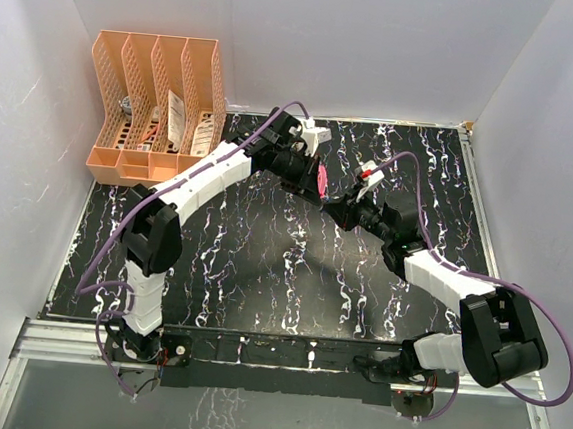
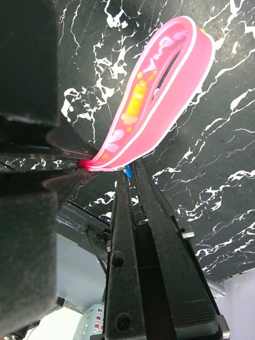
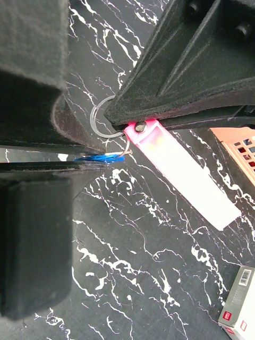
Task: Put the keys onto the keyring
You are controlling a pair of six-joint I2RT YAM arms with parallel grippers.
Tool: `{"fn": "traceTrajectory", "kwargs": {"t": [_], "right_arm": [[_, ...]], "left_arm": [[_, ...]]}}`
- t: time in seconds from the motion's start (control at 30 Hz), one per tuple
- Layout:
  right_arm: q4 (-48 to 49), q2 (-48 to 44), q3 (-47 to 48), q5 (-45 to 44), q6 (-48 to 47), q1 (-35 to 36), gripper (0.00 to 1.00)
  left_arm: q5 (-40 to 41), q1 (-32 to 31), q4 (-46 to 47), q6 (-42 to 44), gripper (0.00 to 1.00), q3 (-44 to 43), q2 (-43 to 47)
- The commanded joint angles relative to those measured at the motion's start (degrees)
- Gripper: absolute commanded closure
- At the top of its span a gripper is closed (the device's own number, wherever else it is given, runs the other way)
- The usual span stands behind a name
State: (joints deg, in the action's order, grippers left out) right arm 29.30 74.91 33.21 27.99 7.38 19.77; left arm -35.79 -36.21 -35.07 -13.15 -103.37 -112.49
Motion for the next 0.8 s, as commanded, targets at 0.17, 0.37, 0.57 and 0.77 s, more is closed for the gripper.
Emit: {"fn": "traceTrajectory", "kwargs": {"t": [0.17,0.37,0.57,0.77], "right_arm": [[3.91,-2.84,2.41,-1.14,-2.19,-0.34,0.93],[3.84,-2.96,2.27,-0.64,-2.41,-0.34,0.93],[2.83,-2.94,2.67,-0.97,-2.54,-0.34,0.93],[2.34,-2.8,2.85,-1.05,-2.21,-0.35,0.93]], "left_arm": [[-5.55,-0.01,-3.07,-1.3,1.0,0.52,0.06],[-9.24,0.0,-1.8,-2.07,1.0,0.84,-0.95],[-11.21,0.0,-1.9,-3.28,1.0,0.81,-1.66],[-9.75,-0.01,-7.17,-1.51,1.0,-1.32,-2.62]]}}
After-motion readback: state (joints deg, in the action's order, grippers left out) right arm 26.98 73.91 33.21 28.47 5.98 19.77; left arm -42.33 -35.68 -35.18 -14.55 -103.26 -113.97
